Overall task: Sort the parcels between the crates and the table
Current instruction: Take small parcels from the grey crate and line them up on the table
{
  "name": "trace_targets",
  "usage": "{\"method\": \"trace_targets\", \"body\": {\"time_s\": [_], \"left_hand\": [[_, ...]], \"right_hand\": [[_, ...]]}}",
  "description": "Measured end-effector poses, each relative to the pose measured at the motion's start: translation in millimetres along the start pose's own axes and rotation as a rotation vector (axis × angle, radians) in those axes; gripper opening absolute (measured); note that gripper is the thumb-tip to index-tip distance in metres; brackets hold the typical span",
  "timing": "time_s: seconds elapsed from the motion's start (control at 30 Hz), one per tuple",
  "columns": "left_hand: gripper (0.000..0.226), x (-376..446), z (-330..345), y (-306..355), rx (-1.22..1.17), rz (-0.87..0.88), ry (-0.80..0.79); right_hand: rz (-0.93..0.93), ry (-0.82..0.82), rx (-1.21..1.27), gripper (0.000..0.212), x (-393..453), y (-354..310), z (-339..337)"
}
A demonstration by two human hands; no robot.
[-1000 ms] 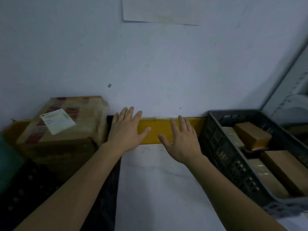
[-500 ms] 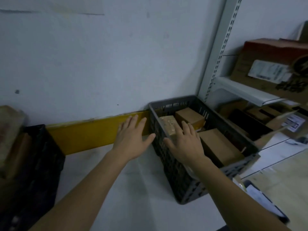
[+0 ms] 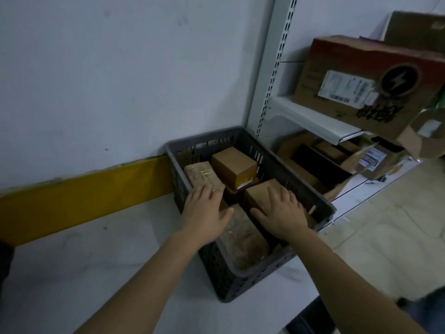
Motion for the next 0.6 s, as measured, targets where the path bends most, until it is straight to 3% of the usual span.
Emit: {"method": "trace_targets", "body": {"time_s": [0.23, 0.43, 0.6], "left_hand": [[0.079, 31, 42, 16, 0.084, -0.059, -0.1], [0.088, 43, 91, 15, 0.253, -0.155, -0.41], [0.079, 36, 118, 18, 0.147, -0.234, -0.585]], "right_hand": [[-0.178, -0.192, -0.003, 0.104, 56, 3, 28], [-0.348, -0.235, -0.037, 0.096, 100, 0, 26], [-0.421, -0.299, -0.038, 0.086, 122, 6, 31]]}}
Point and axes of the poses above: each hand's wrist, its own x-axis towards the middle knuckle, its own z-axis out of the palm, y = z × x, the point moved 10 cm from there along x, towards the middle knuckle, and after that the axes turned 12 degrees about x, right-handed, at the moved point
